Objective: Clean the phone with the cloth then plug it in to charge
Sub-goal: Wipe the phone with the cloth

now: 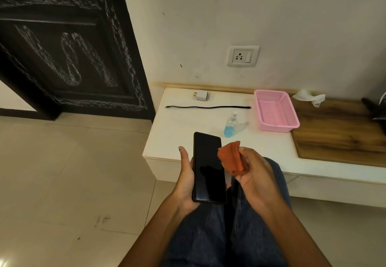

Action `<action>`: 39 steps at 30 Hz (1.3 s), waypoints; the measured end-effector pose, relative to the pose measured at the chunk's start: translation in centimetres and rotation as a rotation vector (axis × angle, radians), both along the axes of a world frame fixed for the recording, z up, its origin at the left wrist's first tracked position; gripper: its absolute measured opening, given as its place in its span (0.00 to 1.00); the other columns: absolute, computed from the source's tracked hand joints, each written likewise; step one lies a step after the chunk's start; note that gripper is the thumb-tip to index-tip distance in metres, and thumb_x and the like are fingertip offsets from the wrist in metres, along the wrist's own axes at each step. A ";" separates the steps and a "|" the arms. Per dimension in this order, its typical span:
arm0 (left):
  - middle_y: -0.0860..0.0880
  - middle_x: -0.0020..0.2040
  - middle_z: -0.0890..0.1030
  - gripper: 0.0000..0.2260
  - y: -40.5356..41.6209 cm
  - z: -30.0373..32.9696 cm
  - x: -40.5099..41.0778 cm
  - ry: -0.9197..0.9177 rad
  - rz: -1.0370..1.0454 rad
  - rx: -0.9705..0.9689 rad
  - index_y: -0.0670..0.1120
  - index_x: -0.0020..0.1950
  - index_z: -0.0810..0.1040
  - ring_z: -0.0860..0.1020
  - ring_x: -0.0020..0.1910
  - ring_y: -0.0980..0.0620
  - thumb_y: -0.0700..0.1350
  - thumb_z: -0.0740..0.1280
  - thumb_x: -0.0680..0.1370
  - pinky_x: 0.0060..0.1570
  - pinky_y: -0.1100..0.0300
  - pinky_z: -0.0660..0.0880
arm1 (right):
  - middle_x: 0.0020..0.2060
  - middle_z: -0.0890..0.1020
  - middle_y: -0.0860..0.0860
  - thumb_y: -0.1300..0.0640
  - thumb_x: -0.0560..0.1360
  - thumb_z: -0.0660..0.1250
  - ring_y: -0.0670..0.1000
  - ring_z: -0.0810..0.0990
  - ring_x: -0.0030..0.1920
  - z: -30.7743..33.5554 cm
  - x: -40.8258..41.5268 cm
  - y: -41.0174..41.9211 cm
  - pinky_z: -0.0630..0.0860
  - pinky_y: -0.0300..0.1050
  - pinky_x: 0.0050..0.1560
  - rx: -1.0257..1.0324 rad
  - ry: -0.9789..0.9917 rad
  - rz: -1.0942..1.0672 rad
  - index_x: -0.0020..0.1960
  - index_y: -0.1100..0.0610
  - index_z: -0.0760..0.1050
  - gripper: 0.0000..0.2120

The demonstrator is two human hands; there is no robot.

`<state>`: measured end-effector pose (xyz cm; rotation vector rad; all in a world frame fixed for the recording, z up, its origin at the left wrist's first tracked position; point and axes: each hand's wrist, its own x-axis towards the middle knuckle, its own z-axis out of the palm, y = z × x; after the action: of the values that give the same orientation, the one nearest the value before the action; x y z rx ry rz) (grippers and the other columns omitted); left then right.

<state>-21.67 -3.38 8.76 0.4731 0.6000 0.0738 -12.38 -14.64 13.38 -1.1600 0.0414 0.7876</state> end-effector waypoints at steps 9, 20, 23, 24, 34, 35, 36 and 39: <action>0.35 0.63 0.76 0.41 -0.1 0.2 -0.2 -0.055 -0.006 -0.011 0.48 0.69 0.72 0.75 0.60 0.37 0.75 0.50 0.68 0.61 0.38 0.70 | 0.51 0.84 0.56 0.65 0.73 0.65 0.56 0.82 0.52 0.6 1.1 0.0 0.81 0.43 0.43 0.088 -0.017 0.070 0.57 0.59 0.77 0.13; 0.39 0.53 0.79 0.44 -0.4 0.6 -0.4 -0.086 -0.127 0.027 0.41 0.64 0.76 0.79 0.48 0.43 0.76 0.55 0.66 0.54 0.48 0.77 | 0.39 0.80 0.54 0.62 0.72 0.72 0.53 0.80 0.39 -0.2 2.4 1.4 0.76 0.40 0.40 -0.609 -1.235 -0.042 0.50 0.59 0.82 0.07; 0.41 0.53 0.82 0.41 -0.4 0.7 -0.3 -0.108 -0.145 0.027 0.46 0.62 0.79 0.80 0.49 0.43 0.76 0.55 0.66 0.56 0.46 0.76 | 0.43 0.78 0.55 0.70 0.72 0.68 0.53 0.77 0.43 -0.9 1.8 2.2 0.74 0.39 0.42 -0.624 -1.327 0.048 0.55 0.61 0.80 0.13; 0.41 0.54 0.82 0.41 -0.3 0.6 -0.3 -0.111 -0.146 0.030 0.47 0.63 0.79 0.80 0.50 0.43 0.77 0.55 0.65 0.57 0.45 0.75 | 0.46 0.77 0.56 0.71 0.73 0.66 0.54 0.77 0.47 -1.2 1.5 2.3 0.75 0.42 0.46 -0.621 -1.343 0.063 0.58 0.63 0.79 0.15; 0.39 0.58 0.80 0.43 0.3 0.9 -0.3 -0.110 -0.144 0.017 0.47 0.65 0.77 0.80 0.53 0.43 0.77 0.53 0.65 0.56 0.48 0.76 | 0.55 0.81 0.61 0.83 0.57 0.69 0.61 0.78 0.43 -2.0 0.6 1.5 0.79 0.51 0.47 -0.667 -1.624 0.190 0.58 0.68 0.77 0.30; 0.39 0.58 0.80 0.43 0.4 0.9 -0.4 -0.108 -0.145 0.013 0.47 0.65 0.77 0.80 0.52 0.43 0.77 0.53 0.65 0.55 0.48 0.77 | 0.55 0.81 0.60 0.83 0.55 0.70 0.60 0.77 0.43 -2.0 0.6 1.2 0.80 0.53 0.44 -0.676 -1.636 0.225 0.59 0.68 0.77 0.32; 0.38 0.57 0.80 0.44 0.4 1.0 -0.4 -0.108 -0.148 0.014 0.46 0.66 0.76 0.80 0.51 0.43 0.77 0.53 0.65 0.54 0.48 0.77 | 0.55 0.81 0.59 0.82 0.55 0.71 0.60 0.77 0.43 -1.8 0.8 1.0 0.79 0.55 0.43 -0.689 -1.619 0.244 0.59 0.67 0.77 0.33; 0.40 0.51 0.82 0.44 0.2 1.2 -0.3 -0.113 -0.158 0.037 0.45 0.68 0.73 0.81 0.46 0.44 0.77 0.53 0.66 0.52 0.49 0.77 | 0.54 0.81 0.61 0.80 0.52 0.74 0.63 0.76 0.45 -1.3 1.7 1.3 0.78 0.58 0.43 -0.740 -1.531 0.205 0.59 0.66 0.77 0.35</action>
<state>-21.93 -3.15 9.96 0.5474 0.4495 -0.0388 -10.66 -13.33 12.11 -2.2363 -1.1469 -0.1597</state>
